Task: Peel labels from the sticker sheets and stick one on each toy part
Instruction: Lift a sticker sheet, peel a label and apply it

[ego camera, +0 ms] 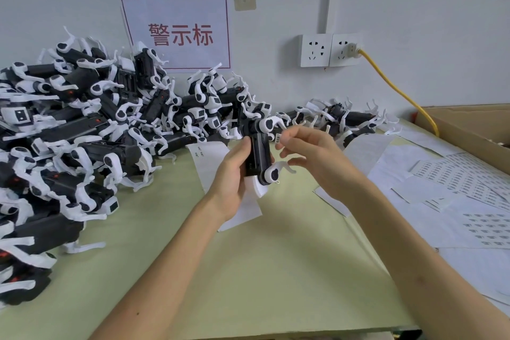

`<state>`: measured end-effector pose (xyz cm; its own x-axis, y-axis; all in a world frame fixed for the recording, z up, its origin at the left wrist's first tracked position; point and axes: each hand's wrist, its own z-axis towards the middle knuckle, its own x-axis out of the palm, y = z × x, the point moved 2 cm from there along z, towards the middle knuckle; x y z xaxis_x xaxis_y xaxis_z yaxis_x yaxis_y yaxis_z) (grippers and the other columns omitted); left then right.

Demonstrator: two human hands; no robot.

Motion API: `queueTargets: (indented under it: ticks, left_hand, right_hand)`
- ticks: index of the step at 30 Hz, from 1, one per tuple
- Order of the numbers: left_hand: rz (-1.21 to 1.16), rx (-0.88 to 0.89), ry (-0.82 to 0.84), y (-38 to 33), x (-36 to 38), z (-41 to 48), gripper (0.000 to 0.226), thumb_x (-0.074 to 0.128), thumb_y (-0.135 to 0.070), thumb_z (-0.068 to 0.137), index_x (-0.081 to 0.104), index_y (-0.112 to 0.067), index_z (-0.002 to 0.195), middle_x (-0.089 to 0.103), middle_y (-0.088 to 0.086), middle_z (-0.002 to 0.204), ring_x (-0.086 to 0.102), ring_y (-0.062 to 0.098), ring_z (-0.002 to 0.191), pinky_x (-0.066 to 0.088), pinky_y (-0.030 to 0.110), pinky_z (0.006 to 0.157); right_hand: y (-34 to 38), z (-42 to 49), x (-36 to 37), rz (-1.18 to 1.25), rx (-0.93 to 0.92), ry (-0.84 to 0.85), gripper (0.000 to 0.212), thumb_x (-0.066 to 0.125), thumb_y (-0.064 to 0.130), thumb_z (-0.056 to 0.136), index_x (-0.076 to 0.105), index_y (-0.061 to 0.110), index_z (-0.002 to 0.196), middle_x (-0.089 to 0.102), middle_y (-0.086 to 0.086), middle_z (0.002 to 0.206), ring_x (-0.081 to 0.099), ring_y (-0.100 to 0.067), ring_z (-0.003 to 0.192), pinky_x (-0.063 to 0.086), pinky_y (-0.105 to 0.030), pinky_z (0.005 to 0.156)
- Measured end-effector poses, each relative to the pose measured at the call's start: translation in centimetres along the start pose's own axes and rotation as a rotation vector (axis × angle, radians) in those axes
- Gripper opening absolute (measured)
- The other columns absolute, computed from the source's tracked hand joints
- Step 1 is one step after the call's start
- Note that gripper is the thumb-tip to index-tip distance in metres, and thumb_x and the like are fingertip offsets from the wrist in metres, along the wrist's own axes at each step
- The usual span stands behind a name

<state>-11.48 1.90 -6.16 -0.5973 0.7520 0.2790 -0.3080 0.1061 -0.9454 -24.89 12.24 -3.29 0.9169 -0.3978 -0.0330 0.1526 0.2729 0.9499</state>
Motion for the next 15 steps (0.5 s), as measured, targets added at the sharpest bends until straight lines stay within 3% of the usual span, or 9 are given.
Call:
queueTargets:
  ticks: [5, 9, 15]
  left_hand:
    - [0.041, 0.058, 0.042, -0.2, 0.4, -0.3, 0.051, 0.035, -0.036, 0.108, 0.056, -0.001, 0.137, 0.069, 0.011, 0.127, 0.069, 0.021, 0.116, 0.056, 0.031, 0.096]
    - [0.048, 0.091, 0.050, -0.2, 0.5, -0.3, 0.049, 0.036, -0.033, 0.108, 0.055, 0.001, 0.139, 0.069, 0.012, 0.128, 0.070, 0.016, 0.111, 0.056, 0.023, 0.085]
    - [0.032, 0.108, 0.078, 0.0, 0.7, -0.3, 0.043, 0.035, -0.029, 0.111, 0.054, -0.006, 0.141, 0.071, 0.003, 0.127, 0.070, 0.014, 0.115, 0.055, 0.021, 0.086]
  right_hand:
    - [0.0, -0.2, 0.8, -0.091, -0.013, -0.022, 0.014, 0.061, 0.016, 0.100, 0.064, 0.016, 0.087, 0.067, 0.003, 0.085, 0.064, -0.011, 0.083, 0.044, -0.024, 0.073]
    - [0.2, -0.3, 1.1, -0.104, -0.022, -0.056, 0.015, 0.060, 0.012, 0.101, 0.063, 0.016, 0.086, 0.067, 0.000, 0.086, 0.065, -0.011, 0.079, 0.047, -0.021, 0.070]
    - [0.3, -0.5, 1.3, -0.162, -0.039, -0.080, 0.015, 0.059, 0.014, 0.102, 0.064, 0.014, 0.088, 0.065, 0.001, 0.082, 0.065, -0.010, 0.076, 0.046, -0.028, 0.075]
